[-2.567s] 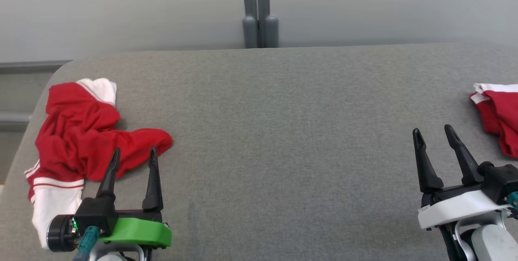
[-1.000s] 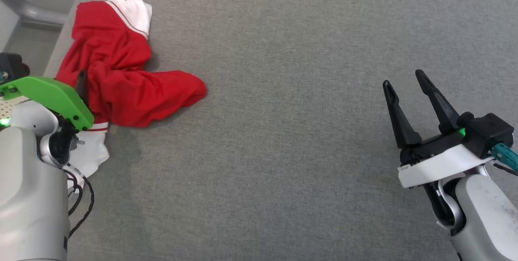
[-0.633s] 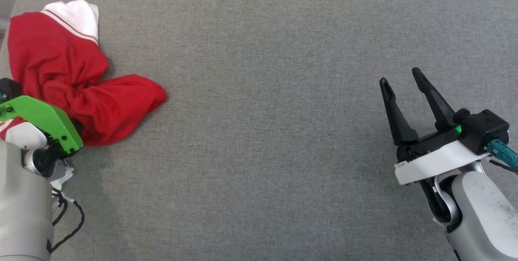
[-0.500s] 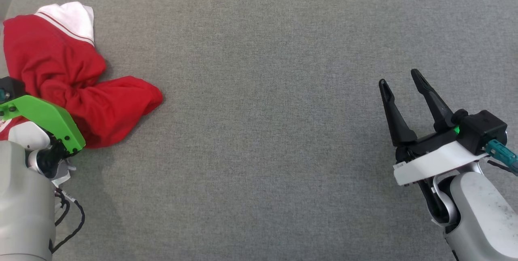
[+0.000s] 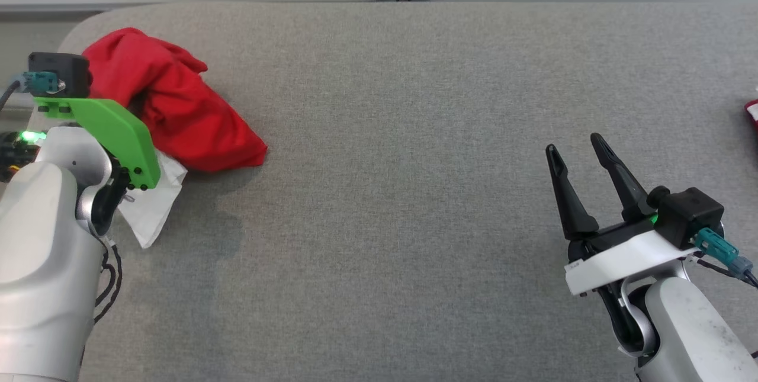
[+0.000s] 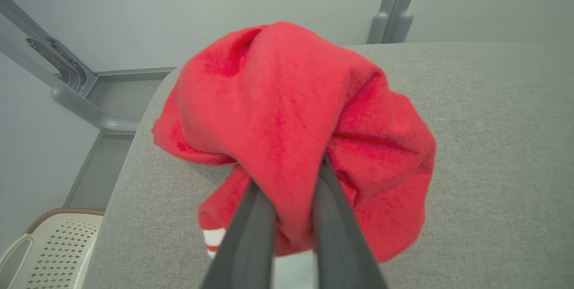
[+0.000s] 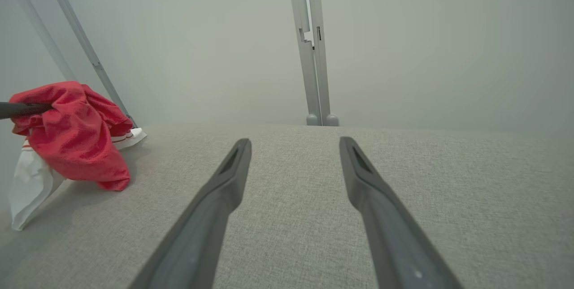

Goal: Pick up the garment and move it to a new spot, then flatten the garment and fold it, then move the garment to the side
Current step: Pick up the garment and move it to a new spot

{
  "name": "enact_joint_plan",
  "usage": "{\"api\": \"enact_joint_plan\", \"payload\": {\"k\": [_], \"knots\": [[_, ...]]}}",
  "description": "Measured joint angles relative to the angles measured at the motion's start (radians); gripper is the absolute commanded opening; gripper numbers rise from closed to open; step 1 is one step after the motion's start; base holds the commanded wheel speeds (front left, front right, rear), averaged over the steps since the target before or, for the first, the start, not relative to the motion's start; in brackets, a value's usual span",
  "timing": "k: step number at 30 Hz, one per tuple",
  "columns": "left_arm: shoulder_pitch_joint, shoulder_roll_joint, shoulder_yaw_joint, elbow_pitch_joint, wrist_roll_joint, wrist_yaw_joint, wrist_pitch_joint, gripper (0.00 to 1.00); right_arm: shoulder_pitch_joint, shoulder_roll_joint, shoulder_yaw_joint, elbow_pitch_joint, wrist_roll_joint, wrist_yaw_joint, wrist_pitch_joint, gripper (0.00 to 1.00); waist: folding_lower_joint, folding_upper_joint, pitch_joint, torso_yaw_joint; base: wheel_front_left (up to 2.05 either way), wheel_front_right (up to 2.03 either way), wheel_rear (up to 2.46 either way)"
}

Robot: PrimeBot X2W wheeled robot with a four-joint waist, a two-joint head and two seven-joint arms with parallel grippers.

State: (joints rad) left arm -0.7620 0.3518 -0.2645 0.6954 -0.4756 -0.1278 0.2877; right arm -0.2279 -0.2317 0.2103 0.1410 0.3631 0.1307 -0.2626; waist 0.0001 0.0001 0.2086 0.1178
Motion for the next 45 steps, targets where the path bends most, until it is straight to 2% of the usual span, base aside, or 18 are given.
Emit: {"api": "enact_joint_plan", "payload": {"k": [4,9,13,18,24,28,32,33,34,35,39,45], "knots": [[0.044,0.006,-0.067,-0.167,-0.027,-0.001,0.004,0.0,0.03,0.016,-0.023,0.003,0.0,0.0,0.0,1.0,0.0,-0.0001,-0.045,-0.024,0.0,0.0,0.0],[0.105,0.009,-0.101,-0.385,-0.046,-0.001,0.046,0.0,0.053,0.027,-0.029,0.004,-0.005,0.0,0.0,1.0,0.0,0.0,-0.079,-0.081,0.0,0.0,0.0],[0.137,-0.006,-0.127,-0.547,-0.044,0.027,0.073,0.0,0.058,0.027,-0.042,0.0,-0.007,0.0,0.0,1.0,0.0,0.0,-0.094,-0.136,0.0,0.0,0.0],[0.2,-0.064,-0.172,-0.676,-0.03,0.082,0.083,0.0,0.058,0.023,-0.062,-0.007,-0.008,0.0,0.0,1.0,0.0,0.0,-0.103,-0.216,0.0,0.0,0.0],[0.29,-0.158,-0.258,-0.636,0.041,0.145,-0.023,0.0,0.054,0.025,-0.076,-0.012,-0.005,0.0,0.0,1.0,0.0,0.0,-0.096,-0.311,0.0,0.0,0.0],[0.32,-0.21,-0.328,-0.512,0.097,0.151,-0.115,0.0,0.05,0.028,-0.074,-0.014,-0.004,0.0,0.0,1.0,0.0,0.0,-0.082,-0.369,0.0,0.0,0.0],[0.321,-0.253,-0.376,-0.344,0.116,0.128,-0.221,0.0,0.042,0.031,-0.069,-0.013,0.0,0.0,0.0,1.0,0.0,0.0,-0.061,-0.407,0.0,0.0,0.0],[0.32,-0.263,-0.388,-0.292,0.116,0.119,-0.237,0.24,0.04,0.032,-0.068,-0.012,0.0,0.0,0.0,1.0,0.0,0.0,-0.053,-0.412,0.0,0.0,0.0],[0.32,-0.27,-0.396,-0.255,0.116,0.113,-0.249,0.71,0.04,0.033,-0.068,-0.011,0.001,0.0,0.0,1.0,0.0,0.0,-0.047,-0.415,0.0,0.0,0.0],[0.318,-0.275,-0.403,-0.213,0.109,0.103,-0.26,1.0,0.039,0.033,-0.066,-0.009,0.001,0.0,0.0,1.0,0.0,0.0,-0.041,-0.418,0.0,0.0,0.0],[0.281,-0.29,-0.421,-0.127,0.098,0.084,-0.322,1.0,0.038,0.03,-0.068,-0.005,0.001,0.0,0.0,1.0,-0.0001,0.0,-0.031,-0.408,0.0,0.0,0.0],[0.249,-0.296,-0.427,-0.158,0.09,0.093,-0.379,1.0,0.045,0.021,-0.08,-0.007,-0.003,0.0,0.0,1.0,0.0,0.0,-0.043,-0.362,0.0,0.0,0.0]]}}
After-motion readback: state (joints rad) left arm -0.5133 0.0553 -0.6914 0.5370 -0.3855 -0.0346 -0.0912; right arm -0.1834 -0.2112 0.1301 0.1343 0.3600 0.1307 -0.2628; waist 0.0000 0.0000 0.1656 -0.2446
